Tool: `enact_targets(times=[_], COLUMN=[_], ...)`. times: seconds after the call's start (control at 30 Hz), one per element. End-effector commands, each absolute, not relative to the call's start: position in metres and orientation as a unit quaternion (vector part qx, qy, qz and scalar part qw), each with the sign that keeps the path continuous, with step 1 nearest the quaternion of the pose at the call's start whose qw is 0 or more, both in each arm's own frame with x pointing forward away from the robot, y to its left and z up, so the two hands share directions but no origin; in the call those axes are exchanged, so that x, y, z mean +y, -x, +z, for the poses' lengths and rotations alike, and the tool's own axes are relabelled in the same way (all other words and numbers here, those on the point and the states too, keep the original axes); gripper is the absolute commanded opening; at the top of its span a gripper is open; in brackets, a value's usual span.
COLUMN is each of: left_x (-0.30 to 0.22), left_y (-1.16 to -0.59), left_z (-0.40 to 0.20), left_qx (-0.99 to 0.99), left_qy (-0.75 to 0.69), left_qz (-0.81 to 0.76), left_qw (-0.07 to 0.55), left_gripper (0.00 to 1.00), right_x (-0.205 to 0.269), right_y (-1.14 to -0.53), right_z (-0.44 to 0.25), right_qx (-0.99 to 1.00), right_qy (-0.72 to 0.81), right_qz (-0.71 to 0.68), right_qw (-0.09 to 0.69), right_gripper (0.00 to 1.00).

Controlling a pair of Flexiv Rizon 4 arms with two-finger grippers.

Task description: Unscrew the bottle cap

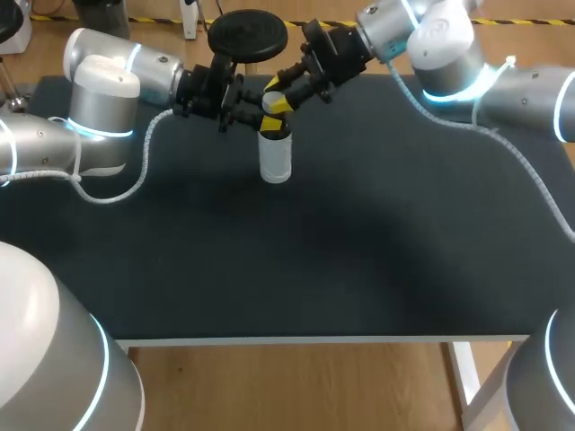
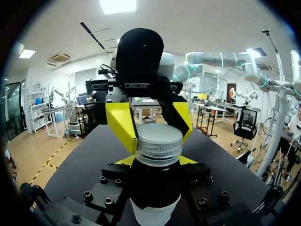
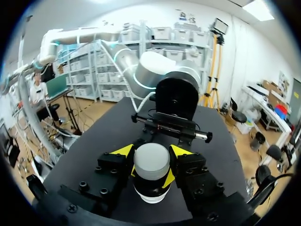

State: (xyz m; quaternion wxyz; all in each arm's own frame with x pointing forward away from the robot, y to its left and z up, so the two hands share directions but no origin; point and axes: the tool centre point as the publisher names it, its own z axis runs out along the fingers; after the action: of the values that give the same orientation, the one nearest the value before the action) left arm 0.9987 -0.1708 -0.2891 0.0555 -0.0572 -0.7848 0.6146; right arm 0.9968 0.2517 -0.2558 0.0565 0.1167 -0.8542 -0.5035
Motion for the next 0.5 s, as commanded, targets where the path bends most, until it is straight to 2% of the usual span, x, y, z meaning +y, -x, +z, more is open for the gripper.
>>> enact_targets(times=[0.03,0.5], left_x=[-0.171,-0.171], left_y=[-1.001,-1.001], left_z=[-0.289,-0.289], left_qx=[-0.785,-0.785], left_qy=[0.058,0.058], left_qz=[0.614,0.614], left_qw=[0.057,0.057], left_gripper=[0.0,0.0], right_x=[0.256,0.267], right_y=[-1.011,-1.006], right_z=[-0.255,-0.255], right_qx=[-0.844,-0.823], right_qy=[-0.176,-0.329], right_qz=[-0.494,-0.403], right_qw=[0.116,0.227], right_gripper=[0.0,0.0])
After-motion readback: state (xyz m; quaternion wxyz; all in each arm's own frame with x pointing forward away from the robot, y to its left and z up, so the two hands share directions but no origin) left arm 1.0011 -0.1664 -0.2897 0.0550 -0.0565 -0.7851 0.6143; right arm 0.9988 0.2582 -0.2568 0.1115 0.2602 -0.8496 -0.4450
